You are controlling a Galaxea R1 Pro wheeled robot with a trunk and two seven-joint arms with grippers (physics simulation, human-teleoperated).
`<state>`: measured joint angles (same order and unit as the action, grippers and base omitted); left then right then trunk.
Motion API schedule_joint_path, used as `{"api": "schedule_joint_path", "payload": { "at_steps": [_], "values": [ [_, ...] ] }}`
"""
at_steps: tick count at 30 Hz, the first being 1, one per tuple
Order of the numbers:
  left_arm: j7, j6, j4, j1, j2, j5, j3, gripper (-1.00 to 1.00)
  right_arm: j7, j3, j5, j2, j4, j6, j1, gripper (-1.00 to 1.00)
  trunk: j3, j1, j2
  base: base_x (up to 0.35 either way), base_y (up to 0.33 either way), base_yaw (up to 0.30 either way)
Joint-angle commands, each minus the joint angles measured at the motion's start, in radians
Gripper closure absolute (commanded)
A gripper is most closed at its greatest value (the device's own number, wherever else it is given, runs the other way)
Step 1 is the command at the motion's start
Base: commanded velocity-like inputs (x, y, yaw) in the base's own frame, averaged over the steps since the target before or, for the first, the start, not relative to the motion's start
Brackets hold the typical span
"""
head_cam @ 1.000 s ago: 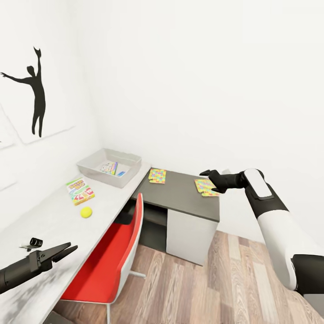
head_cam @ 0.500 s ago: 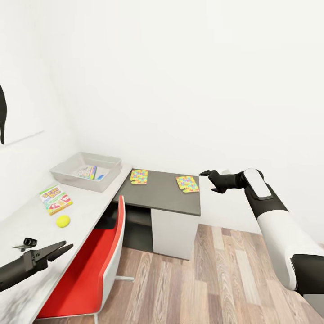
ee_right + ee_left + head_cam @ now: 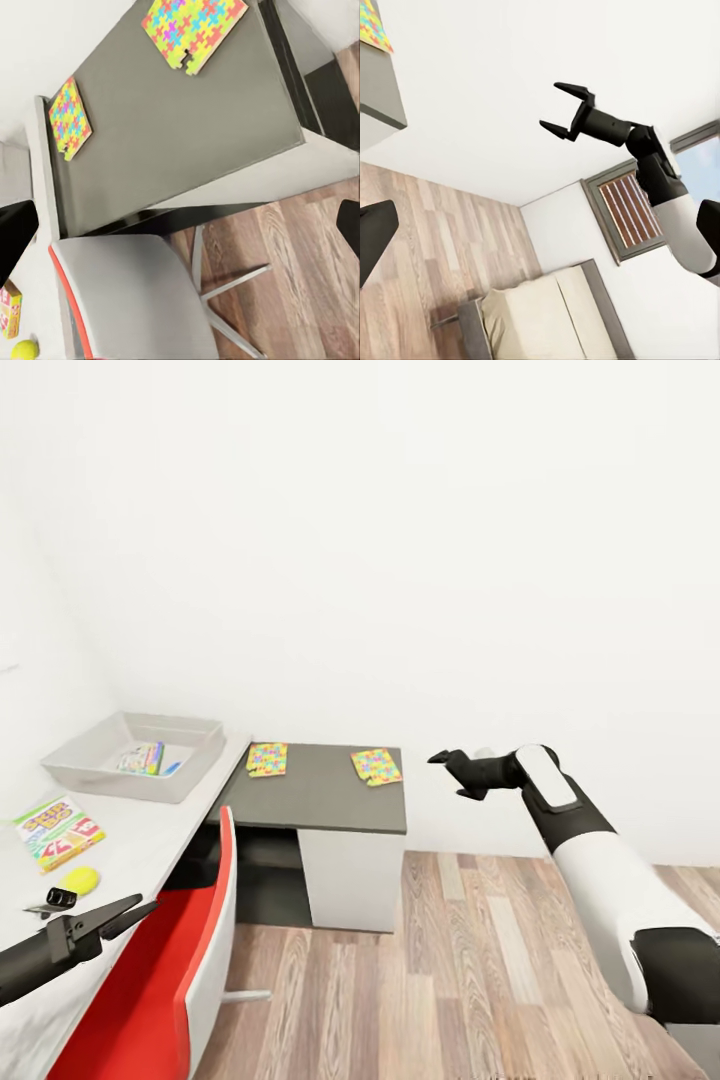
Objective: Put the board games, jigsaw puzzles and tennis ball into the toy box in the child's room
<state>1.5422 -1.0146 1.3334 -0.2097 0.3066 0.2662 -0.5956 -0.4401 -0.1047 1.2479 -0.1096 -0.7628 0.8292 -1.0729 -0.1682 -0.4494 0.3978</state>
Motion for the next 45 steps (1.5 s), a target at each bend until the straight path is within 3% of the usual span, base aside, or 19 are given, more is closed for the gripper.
{"api": "schedule_joint_path", "payload": {
  "at_steps": [1, 8, 19, 24, 28, 29, 33, 36, 42, 45],
  "values": [
    [0.004, -0.010, 0.001, 0.000, 0.000, -0.001, -0.001, -1.00, -0.010, -0.012, 0.006, 0.000, 0.002, -0.012, 0.005, -1.00, -0.002, -0.001, 0.002, 0.000, 0.000, -0.284],
    [0.004, -0.010, 0.010, 0.000, 0.000, -0.001, -0.001, -1.00, -0.009, -0.069, -0.056, 0.006, 0.012, -0.072, 0.078, -1.00, 0.001, -0.001, 0.002, 0.000, 0.000, -0.284],
    [0.004, -0.015, 0.054, 0.000, 0.000, 0.000, 0.002, -1.00, 0.012, -0.091, -0.079, 0.010, 0.017, -0.217, 0.223, -1.00, 0.004, -0.001, 0.002, 0.000, 0.000, -0.283],
    [0.004, -0.016, 0.058, 0.000, 0.000, 0.001, 0.001, -1.00, 0.020, -0.098, -0.078, 0.015, 0.035, -0.284, 0.238, -1.00, 0.005, -0.001, 0.002, 0.000, 0.000, -0.248],
    [0.004, -0.016, 0.060, 0.000, 0.000, 0.002, 0.000, -1.00, 0.022, -0.124, -0.082, 0.052, 0.073, -0.340, 0.245, -1.00, 0.005, -0.001, 0.002, 0.000, 0.000, -0.159],
    [0.004, -0.016, 0.060, 0.000, 0.000, 0.002, 0.000, -1.00, 0.022, -0.144, -0.087, 0.072, 0.099, -0.363, 0.247, -1.00, 0.005, -0.001, 0.002, 0.000, 0.000, -0.078],
    [0.004, -0.016, 0.062, 0.000, 0.000, 0.002, 0.000, -1.00, 0.023, -0.197, -0.115, 0.107, 0.200, -0.459, 0.249, -1.00, 0.005, -0.001, 0.002, 0.000, 0.000, -0.044],
    [0.004, -0.016, 0.066, 0.000, 0.000, 0.002, 0.000, -1.00, 0.025, -0.229, -0.132, 0.118, 0.260, -0.522, 0.250, -1.00, 0.005, -0.001, 0.002, 0.000, 0.000, -0.016],
    [0.004, -0.017, 0.068, 0.001, 0.000, 0.001, -0.001, -1.00, 0.033, -0.263, -0.142, 0.125, 0.285, -0.555, 0.250, -1.00, 0.005, -0.001, 0.002, 0.000, 0.000, -0.005],
    [0.004, -0.018, 0.068, 0.000, 0.001, 0.001, -0.001, -1.00, 0.061, -0.308, -0.146, 0.128, 0.288, -0.568, 0.251, -1.00, 0.005, -0.001, 0.002, 0.000, 0.000, -0.001]
  ]
}}
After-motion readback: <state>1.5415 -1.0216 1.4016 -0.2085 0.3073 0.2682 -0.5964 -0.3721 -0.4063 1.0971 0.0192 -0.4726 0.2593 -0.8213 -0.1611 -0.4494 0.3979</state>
